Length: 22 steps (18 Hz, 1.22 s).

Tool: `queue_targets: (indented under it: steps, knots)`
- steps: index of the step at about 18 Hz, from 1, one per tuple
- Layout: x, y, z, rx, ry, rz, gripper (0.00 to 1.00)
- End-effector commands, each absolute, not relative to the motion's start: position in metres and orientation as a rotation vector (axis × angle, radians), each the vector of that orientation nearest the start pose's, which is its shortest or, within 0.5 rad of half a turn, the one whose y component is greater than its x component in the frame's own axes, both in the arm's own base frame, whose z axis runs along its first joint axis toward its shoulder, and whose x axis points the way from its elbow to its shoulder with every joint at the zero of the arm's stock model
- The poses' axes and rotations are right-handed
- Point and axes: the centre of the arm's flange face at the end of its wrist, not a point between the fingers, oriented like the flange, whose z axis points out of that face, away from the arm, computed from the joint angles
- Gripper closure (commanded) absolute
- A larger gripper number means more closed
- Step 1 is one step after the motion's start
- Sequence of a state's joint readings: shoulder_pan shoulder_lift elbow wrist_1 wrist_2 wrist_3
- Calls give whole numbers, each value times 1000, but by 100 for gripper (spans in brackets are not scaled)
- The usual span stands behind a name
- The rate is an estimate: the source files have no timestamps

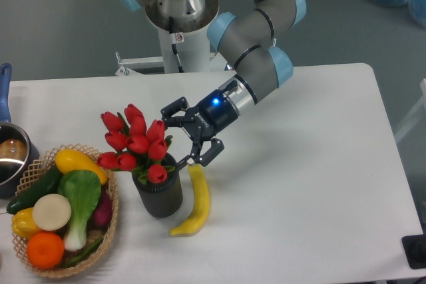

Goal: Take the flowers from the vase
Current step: 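Advance the gripper around the tulip stems just above the vase rim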

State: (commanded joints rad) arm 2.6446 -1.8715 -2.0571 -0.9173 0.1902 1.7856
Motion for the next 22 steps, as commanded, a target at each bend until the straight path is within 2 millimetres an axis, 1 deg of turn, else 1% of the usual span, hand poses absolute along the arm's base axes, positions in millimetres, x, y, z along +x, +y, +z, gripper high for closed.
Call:
queue_targets:
  steps: [3,5,9,11,22]
  knots:
    - [-326,445,260,-1688,536,-325,0]
    - [-330,448,261,-1687,539,-323,0]
    - [-328,453,259,-1684,548,-331,0]
    - [-323,460,259,-1680,565,-341,0]
    - [-317,469,257,-1678,575,-362,0]
